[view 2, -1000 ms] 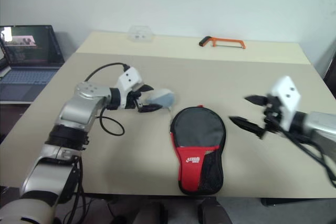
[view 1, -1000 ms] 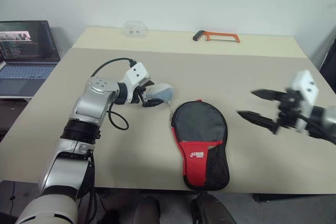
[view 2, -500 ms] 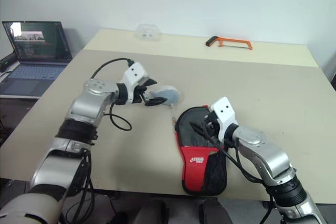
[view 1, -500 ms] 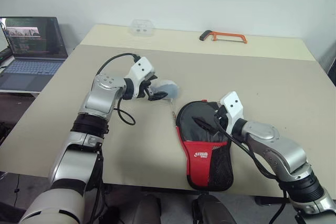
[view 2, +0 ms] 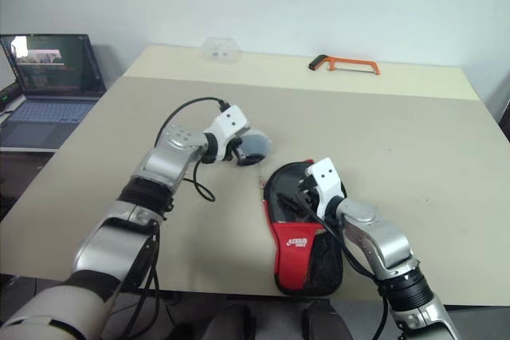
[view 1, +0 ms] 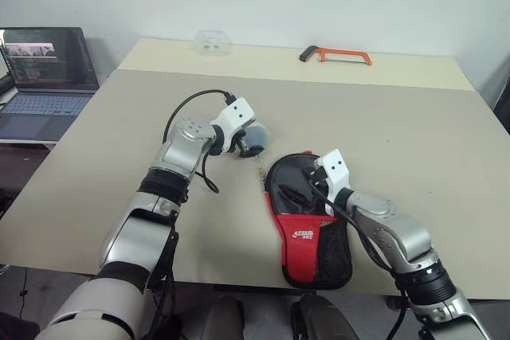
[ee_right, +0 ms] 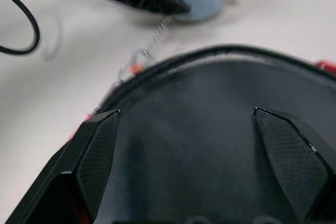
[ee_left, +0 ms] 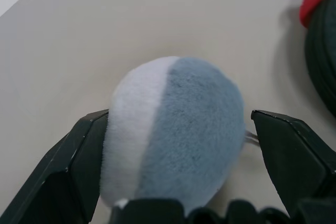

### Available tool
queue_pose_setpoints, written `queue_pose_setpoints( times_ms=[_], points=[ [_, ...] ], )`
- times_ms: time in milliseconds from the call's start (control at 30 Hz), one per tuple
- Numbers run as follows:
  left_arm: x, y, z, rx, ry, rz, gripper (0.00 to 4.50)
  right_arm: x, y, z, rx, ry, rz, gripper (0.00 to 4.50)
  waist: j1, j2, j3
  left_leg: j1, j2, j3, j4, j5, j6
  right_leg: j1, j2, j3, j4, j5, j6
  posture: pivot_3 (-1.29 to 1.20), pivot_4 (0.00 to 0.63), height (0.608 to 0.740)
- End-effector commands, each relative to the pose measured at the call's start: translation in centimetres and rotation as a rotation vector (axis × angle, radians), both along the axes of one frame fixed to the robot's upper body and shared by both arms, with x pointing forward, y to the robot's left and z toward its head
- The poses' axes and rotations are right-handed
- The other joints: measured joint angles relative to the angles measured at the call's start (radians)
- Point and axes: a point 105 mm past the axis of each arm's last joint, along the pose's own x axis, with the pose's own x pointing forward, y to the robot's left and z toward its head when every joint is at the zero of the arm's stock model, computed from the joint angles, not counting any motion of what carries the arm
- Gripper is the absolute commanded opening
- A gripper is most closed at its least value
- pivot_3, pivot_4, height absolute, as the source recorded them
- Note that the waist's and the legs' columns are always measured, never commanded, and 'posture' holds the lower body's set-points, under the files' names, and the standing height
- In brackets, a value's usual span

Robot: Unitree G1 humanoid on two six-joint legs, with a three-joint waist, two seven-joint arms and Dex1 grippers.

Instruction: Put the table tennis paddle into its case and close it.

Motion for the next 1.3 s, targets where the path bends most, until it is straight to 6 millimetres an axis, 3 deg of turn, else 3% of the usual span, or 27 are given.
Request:
queue_pose_setpoints(
  times_ms=[33,300,567,667,833,1000,1133,1300],
  points=[
    [0.8,0.0,1.0,0.005,-0.045,0.042,4.50,0.4,0.2,-0.5,-0.008,-0.021,-0.005,4.47,0.000,0.000,0.000,0.000,0.000,0.000,0.000,0.000,0.000,0.000,0.000,0.000,0.000,0.000,0.000,0.00,0.150,0.740],
    [1.6,0.9,-1.1,0.107,-0.015,0.122,4.50,1.3,0.1,-0.5,0.019,-0.040,-0.052,4.47,-0.002,0.000,0.000,0.005,0.000,0.001,0.001,0.000,0.000,0.002,0.000,0.000,0.004,0.000,0.000,0.00,0.150,0.740],
    [1.4,-0.4,-3.1,0.095,0.059,0.108,4.50,1.6,0.1,-0.2,0.019,-0.052,-0.051,4.47,0.001,0.000,-0.001,0.007,-0.001,0.001,0.002,0.000,0.000,0.003,0.000,0.000,0.008,-0.002,0.004,0.00,0.150,0.740],
    [1.4,-0.8,-3.5,0.102,0.061,0.101,3.90,1.9,0.0,-0.1,0.019,-0.056,-0.060,4.50,0.001,0.000,-0.002,0.008,-0.002,0.001,0.002,0.000,0.000,0.004,0.000,0.000,0.009,-0.002,0.004,0.00,0.150,0.740],
    [1.4,-1.5,-3.5,0.097,0.071,0.094,2.23,2.0,-0.1,-0.1,0.012,-0.060,-0.071,4.50,0.003,0.000,-0.002,0.010,-0.002,0.001,0.002,0.000,0.000,0.005,0.000,0.000,0.010,-0.002,0.004,0.00,0.150,0.740],
    [1.4,-2.0,-3.4,0.097,0.072,0.075,1.03,2.1,-0.6,-0.3,0.007,-0.058,-0.094,4.50,0.003,0.000,-0.002,0.010,-0.002,0.001,0.002,0.000,0.000,0.005,0.000,0.000,0.010,-0.003,0.005,0.00,0.150,0.740],
    [2.0,-3.3,-2.1,0.055,0.020,0.077,0.80,2.1,-0.6,-0.3,0.008,-0.056,-0.099,4.50,0.007,0.000,-0.002,0.010,-0.002,0.001,0.002,0.000,0.000,0.005,-0.001,0.000,0.010,-0.003,0.005,0.00,0.150,0.740],
    [1.9,-6.8,0.3,-0.008,-0.013,-0.013,0.79,1.8,-0.3,-0.5,0.002,-0.054,-0.082,4.50,0.016,0.000,-0.002,0.008,-0.003,0.000,0.002,0.000,0.000,0.005,-0.001,0.000,0.009,-0.003,0.005,0.00,0.150,0.740]
  ],
)
